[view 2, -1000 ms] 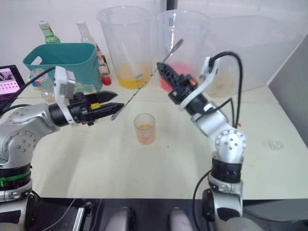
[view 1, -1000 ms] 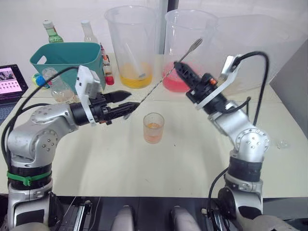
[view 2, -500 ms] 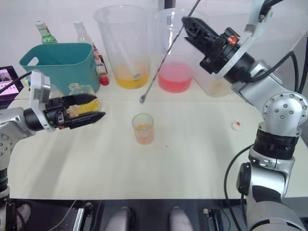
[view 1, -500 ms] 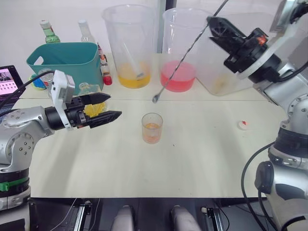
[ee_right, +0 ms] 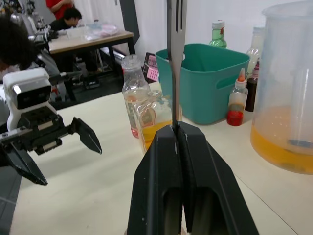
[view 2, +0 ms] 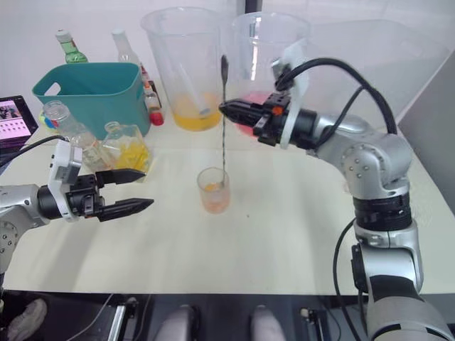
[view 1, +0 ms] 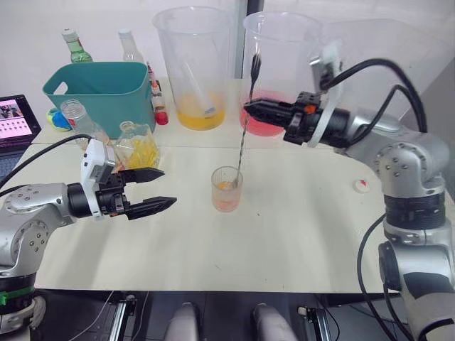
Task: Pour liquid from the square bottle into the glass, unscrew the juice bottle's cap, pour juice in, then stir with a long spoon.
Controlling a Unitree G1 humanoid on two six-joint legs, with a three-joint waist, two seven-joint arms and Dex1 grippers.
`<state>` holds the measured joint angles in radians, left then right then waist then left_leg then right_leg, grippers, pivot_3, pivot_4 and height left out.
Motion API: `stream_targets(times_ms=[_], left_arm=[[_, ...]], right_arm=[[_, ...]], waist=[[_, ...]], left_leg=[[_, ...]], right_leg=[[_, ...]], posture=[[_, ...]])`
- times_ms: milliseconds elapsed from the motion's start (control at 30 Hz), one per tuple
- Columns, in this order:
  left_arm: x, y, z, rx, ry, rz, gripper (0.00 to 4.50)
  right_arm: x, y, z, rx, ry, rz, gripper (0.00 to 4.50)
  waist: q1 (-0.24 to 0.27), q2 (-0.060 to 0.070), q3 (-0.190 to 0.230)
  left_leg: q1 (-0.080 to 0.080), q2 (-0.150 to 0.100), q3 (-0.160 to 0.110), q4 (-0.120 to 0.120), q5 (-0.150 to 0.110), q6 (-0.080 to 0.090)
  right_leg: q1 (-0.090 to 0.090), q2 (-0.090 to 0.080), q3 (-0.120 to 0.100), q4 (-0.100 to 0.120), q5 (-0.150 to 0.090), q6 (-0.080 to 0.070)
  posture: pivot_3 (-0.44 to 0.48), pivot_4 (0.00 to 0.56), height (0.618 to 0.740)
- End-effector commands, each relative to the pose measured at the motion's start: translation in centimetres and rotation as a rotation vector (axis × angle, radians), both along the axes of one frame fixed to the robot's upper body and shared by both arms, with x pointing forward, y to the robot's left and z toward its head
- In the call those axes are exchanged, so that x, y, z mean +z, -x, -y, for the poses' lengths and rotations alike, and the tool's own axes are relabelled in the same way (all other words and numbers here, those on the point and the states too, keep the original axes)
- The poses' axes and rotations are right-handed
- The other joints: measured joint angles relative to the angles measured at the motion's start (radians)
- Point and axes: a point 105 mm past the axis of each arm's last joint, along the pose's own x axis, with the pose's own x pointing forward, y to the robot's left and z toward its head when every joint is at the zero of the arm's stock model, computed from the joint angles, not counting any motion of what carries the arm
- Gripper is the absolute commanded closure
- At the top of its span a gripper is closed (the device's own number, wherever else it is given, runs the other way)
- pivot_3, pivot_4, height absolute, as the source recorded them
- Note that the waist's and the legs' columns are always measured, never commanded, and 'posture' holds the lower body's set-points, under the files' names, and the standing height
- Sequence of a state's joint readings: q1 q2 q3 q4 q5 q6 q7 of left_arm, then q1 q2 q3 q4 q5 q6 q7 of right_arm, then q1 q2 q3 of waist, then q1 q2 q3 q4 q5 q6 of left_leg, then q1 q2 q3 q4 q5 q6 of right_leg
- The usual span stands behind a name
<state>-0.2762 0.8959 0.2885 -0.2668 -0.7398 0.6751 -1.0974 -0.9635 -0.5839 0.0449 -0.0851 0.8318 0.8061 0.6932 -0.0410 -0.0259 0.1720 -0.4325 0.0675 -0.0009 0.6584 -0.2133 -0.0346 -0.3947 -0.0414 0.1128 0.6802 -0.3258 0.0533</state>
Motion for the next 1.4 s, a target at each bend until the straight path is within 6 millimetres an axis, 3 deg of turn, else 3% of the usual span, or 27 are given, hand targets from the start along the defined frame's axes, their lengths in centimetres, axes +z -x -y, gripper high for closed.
stream_targets(times_ms=[33, 367, 567, 933, 1400], left_arm=[[0.5, 0.4, 0.4, -0.006, -0.039, 0.045, 0.03], [0.3, 1.1, 0.6, 0.008, -0.042, 0.040, 0.03], [0.4, 1.1, 0.7, 0.012, -0.046, 0.043, 0.03], [0.3, 0.8, 0.9, 0.012, -0.054, 0.051, 0.03], [-0.1, 0.2, 1.1, -0.002, -0.066, 0.060, 0.03]], right_arm=[[0.3, 0.7, -0.8, 0.037, 0.023, 0.074, 4.50], [-1.7, -0.2, -1.9, 0.024, 0.101, 0.181, 4.50], [-1.5, -0.5, -2.4, 0.027, 0.062, 0.243, 4.50], [-1.6, 0.6, -4.0, 0.131, -0.041, 0.159, 4.50], [-1.6, 2.6, -1.6, 0.225, 0.094, 0.105, 4.50]], waist=[[0.000, 0.000, 0.000], [-0.001, 0.000, 0.000], [-0.001, 0.000, 0.000], [-0.001, 0.000, 0.000], [-0.001, 0.000, 0.000]], left_leg=[[0.000, 0.000, 0.000, 0.000, 0.000, 0.000], [0.000, 0.000, 0.000, 0.000, 0.000, 0.000], [0.000, 0.000, 0.000, 0.000, 0.000, 0.000], [0.000, 0.000, -0.001, 0.000, 0.000, 0.000], [0.000, 0.000, -0.001, 0.000, 0.000, 0.000]], right_leg=[[0.000, 0.000, 0.000, 0.000, 0.000, 0.000], [0.000, 0.000, 0.000, 0.000, 0.000, 0.000], [0.000, 0.000, 0.000, 0.001, 0.000, 0.000], [0.000, 0.000, -0.001, 0.001, 0.000, 0.000], [0.000, 0.000, -0.001, 0.001, 0.000, 0.000]], posture=[[0.000, 0.150, 0.726], [0.000, 0.150, 0.726], [0.000, 0.150, 0.726], [0.000, 0.150, 0.726], [0.000, 0.150, 0.726]])
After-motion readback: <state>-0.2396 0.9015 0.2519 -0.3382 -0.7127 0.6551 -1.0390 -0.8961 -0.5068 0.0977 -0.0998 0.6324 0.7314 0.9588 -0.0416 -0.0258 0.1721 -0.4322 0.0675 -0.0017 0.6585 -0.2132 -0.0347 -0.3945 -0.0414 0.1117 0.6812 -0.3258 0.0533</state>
